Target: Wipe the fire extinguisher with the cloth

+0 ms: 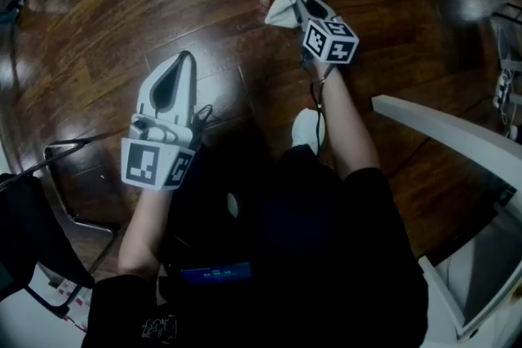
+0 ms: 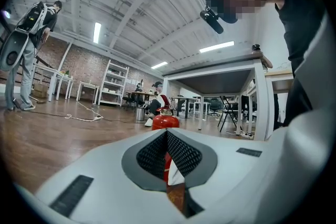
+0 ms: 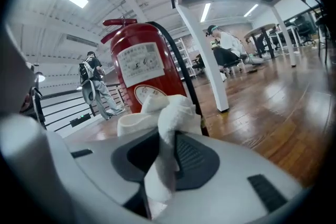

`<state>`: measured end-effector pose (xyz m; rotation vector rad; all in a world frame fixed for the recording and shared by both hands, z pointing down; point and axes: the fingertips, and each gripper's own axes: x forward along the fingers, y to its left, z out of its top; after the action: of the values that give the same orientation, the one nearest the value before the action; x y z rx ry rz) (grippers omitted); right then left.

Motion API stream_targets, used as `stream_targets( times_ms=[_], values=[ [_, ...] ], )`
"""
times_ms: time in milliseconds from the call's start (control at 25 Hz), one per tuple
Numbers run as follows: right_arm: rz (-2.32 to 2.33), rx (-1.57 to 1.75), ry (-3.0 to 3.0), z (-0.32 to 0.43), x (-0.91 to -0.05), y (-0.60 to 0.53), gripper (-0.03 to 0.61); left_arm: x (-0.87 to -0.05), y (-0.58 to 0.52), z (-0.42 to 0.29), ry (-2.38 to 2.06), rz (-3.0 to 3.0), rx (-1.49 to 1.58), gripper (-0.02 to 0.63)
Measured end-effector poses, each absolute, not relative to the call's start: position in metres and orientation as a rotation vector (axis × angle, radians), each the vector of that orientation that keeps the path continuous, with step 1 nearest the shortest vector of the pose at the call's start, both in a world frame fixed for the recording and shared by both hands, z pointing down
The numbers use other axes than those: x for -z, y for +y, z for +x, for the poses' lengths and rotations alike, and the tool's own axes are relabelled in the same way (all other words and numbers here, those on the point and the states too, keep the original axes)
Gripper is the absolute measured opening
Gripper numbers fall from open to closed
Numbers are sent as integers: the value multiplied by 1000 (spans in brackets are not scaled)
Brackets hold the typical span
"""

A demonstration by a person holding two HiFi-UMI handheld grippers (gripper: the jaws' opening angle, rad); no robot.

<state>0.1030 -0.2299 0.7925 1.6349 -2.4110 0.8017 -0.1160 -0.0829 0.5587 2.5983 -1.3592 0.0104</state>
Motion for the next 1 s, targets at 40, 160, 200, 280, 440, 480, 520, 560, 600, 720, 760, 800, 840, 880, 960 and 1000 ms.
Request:
stream_targets(
  times_ms=[40, 160, 200, 280, 440, 480, 520, 560, 600, 720, 760, 800, 840, 880, 960, 1000],
  values=[
    [1618, -793, -2407, 101, -794, -228, 95, -560, -82, -116, -1355, 2594, -12, 2],
    [1595, -787, -2405, 97, -796, -225, 95, -560, -81, -115, -1347, 2595, -8, 2],
    [1589, -787, -2408, 96, -795, -224, 95, -559, -81, -115, -1346, 2597, -5, 2],
    [1574, -779, -2425, 95, -789, -218, 95, -559, -81, -116, -1344, 2599, 1, 2],
    [1542, -718, -2485, 95, -759, -196, 95, -558, -83, -115, -1333, 2597, 28, 2],
    [1544, -702, -2504, 95, -748, -190, 95, -557, -83, -115, -1327, 2596, 35, 2],
    [1548, -686, -2526, 96, -736, -184, 95, -557, -83, -115, -1321, 2597, 40, 2],
    [1552, -667, -2549, 96, -723, -177, 95, -557, -83, -115, -1316, 2599, 42, 2],
    [1554, -645, -2573, 97, -708, -169, 95, -557, -83, -115, -1311, 2601, 43, 2],
    [1559, -557, -2645, 103, -657, -142, 95, -554, -88, -119, -1308, 2612, 31, 2],
    [1563, -530, -2664, 107, -637, -133, 95, -551, -90, -120, -1310, 2614, 17, 2],
    [1569, -507, -2673, 111, -617, -124, 95, -546, -92, -121, -1312, 2615, 1, 2],
    [1575, -485, -2670, 118, -597, -115, 95, -538, -92, -122, -1312, 2613, -15, 2],
    [1582, -462, -2657, 125, -575, -106, 95, -526, -92, -123, -1312, 2609, -30, 2],
    [1597, -420, -2617, 139, -530, -87, 95, -495, -93, -128, -1312, 2597, -58, 2],
    [1600, -410, -2599, 144, -505, -76, 95, -476, -91, -132, -1315, 2584, -74, 2]
  ],
)
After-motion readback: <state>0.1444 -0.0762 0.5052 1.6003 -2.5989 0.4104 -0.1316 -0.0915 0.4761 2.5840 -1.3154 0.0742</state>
